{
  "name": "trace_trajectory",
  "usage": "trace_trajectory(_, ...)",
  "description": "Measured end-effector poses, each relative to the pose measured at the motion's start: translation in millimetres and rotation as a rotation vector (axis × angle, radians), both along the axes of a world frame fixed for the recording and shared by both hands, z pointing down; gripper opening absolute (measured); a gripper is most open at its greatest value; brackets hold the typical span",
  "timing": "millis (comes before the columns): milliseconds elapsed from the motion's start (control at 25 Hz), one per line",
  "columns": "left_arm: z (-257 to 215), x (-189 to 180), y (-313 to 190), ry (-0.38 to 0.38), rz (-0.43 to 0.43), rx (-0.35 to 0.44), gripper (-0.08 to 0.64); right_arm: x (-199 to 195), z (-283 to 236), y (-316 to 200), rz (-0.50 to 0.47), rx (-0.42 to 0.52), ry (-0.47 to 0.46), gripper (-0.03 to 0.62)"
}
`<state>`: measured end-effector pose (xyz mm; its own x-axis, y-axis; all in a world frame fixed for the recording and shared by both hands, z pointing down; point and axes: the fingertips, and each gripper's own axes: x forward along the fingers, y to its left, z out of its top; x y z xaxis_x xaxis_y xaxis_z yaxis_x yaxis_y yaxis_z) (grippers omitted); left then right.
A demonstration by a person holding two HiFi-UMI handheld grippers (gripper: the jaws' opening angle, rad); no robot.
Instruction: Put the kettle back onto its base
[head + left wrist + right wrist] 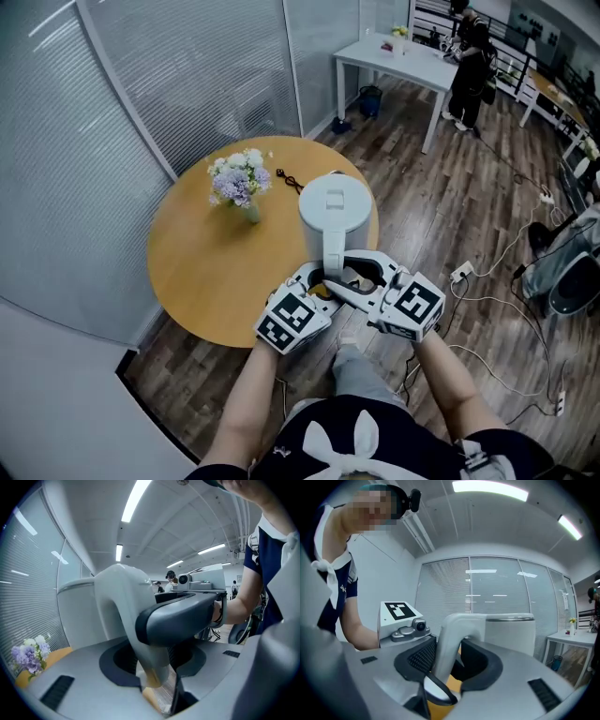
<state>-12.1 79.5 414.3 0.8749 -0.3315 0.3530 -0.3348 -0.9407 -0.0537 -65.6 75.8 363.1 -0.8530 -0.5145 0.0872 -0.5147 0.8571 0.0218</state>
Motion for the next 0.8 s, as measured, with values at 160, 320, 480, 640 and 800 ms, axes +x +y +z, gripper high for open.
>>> trace_trajectory(160, -9, 23, -62, -0.004, -0.018, 0.012, 0.17, 22, -9, -60, -0.028, 0.007, 0.004, 0.172)
trace_trajectory(320, -18, 42, -120, 0.001, -0.048, 0.036, 0.17, 40, -18, -115, -0.05, 0.039, 0.015, 0.172)
trace_trajectory(480, -23, 54, -162, -0.004, -0.09, 0.049, 0.172, 53, -23, -155, -0.082, 0.048, 0.009, 0.17)
trace_trajectory(640, -21, 60, -193, -0.011, -0.129, 0.05, 0.172, 62, -20, -185, -0.121, 0.049, 0.005, 0.171)
trace_trajectory(800, -15, 60, -212, -0.013, -0.17, 0.043, 0.172, 62, -13, -202, -0.151, 0.046, 0.008, 0.171)
